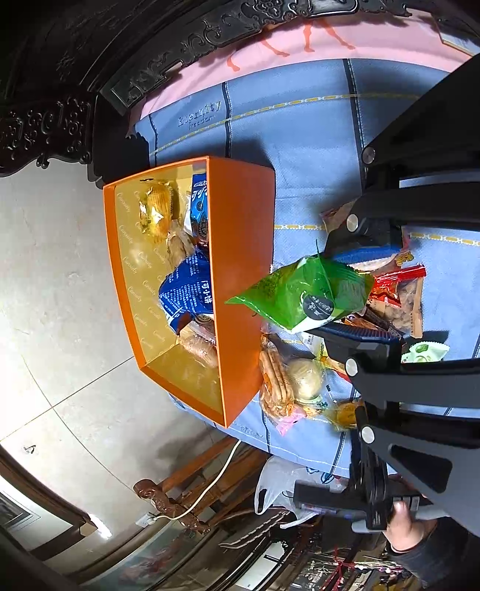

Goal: Organize snacks

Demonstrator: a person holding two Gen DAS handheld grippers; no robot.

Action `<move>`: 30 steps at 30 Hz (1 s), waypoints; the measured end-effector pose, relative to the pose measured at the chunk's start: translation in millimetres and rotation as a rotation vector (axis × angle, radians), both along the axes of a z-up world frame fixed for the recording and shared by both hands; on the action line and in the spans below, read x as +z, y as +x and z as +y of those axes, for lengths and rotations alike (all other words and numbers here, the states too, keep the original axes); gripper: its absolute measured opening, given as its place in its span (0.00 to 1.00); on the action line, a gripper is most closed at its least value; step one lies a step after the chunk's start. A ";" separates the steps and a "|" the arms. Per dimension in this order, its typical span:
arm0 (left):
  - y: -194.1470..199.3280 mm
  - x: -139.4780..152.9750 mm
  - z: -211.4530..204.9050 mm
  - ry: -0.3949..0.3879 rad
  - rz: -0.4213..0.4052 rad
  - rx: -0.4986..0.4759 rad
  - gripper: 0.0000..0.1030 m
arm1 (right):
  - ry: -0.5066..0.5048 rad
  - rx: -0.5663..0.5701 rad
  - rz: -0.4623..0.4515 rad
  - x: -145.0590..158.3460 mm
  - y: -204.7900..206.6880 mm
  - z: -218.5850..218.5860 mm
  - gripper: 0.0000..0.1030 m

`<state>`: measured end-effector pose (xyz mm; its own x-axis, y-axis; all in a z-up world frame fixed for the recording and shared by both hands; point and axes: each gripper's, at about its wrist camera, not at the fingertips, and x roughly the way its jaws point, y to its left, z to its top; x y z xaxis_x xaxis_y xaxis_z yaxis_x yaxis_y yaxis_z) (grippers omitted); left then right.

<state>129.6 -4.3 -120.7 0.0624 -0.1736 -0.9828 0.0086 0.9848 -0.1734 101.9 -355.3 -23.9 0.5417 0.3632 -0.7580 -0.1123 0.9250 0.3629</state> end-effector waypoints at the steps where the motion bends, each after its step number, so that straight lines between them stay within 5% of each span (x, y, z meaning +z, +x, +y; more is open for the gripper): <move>1: -1.8 1.8 1.3 0.007 -0.008 0.003 0.38 | 0.001 -0.001 -0.002 0.5 -0.3 -0.4 0.28; 3: -8.0 12.0 2.8 0.067 -0.043 -0.021 0.37 | 0.002 -0.003 -0.005 1.5 -1.0 -1.1 0.28; 9: -14.2 67.7 11.2 0.040 -0.159 -0.022 0.37 | 0.008 0.003 -0.039 12.5 3.6 0.0 0.28; 17: 60.7 163.5 -54.8 0.005 -0.457 -0.118 0.38 | -0.024 -0.044 -0.125 41.8 56.7 -4.5 0.28; 24: 131.5 139.7 -125.1 0.049 -0.439 -0.162 0.39 | -0.065 -0.095 -0.097 26.0 110.9 -0.8 0.31; 25: 137.5 132.6 -131.7 0.055 -0.424 -0.167 0.49 | -0.056 -0.107 -0.085 22.0 115.0 -2.4 0.32; 26: 140.3 131.0 -134.9 0.077 -0.421 -0.164 0.61 | -0.040 -0.119 -0.068 17.1 117.8 -4.7 0.52; 27: 144.6 129.6 -133.5 0.110 -0.426 -0.159 0.93 | -0.032 -0.144 -0.069 15.7 117.1 -6.9 0.76; 30: 131.7 133.8 -130.1 0.144 -0.516 -0.180 0.96 | -0.009 -0.229 -0.103 13.7 105.8 -16.8 0.93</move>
